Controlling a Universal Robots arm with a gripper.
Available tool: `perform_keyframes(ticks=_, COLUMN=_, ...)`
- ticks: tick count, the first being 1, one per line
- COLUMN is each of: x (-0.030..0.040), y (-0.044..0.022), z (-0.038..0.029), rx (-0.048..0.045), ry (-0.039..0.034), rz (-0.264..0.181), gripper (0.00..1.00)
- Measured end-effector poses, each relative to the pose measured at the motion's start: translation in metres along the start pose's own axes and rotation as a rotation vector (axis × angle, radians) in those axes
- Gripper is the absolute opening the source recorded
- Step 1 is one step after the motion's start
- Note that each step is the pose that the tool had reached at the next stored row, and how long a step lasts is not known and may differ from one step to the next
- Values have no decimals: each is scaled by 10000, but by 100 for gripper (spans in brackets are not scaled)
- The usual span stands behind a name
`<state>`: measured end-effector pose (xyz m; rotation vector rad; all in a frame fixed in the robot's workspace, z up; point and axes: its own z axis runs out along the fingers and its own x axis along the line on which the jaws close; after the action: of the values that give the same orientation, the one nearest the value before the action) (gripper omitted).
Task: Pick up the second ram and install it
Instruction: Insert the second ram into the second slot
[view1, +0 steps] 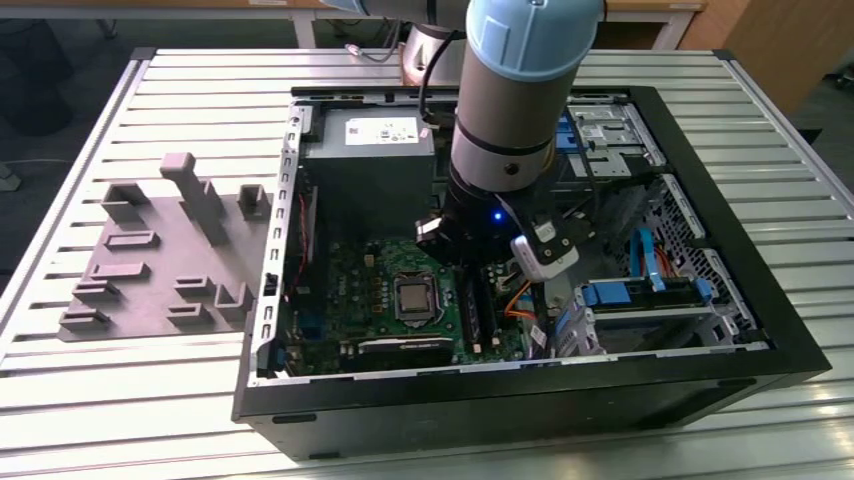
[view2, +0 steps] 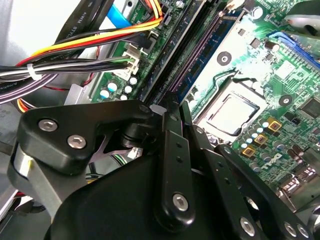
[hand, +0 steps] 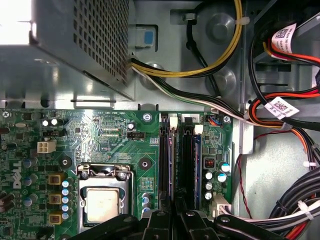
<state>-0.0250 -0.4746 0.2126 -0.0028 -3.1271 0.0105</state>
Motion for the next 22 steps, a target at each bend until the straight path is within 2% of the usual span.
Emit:
perform_keyframes(ticks=7, x=0, y=0, z=3, rx=-1, ry=0, rz=0, gripper=14)
perform_keyframes(ticks=15, x=-1, y=-6, z=-25, rx=-28, ry=0, rz=2, gripper=14)
perform_keyframes(ticks=22, x=-14, y=-12, z=-11, rx=-48, ry=2, rz=192, gripper=14)
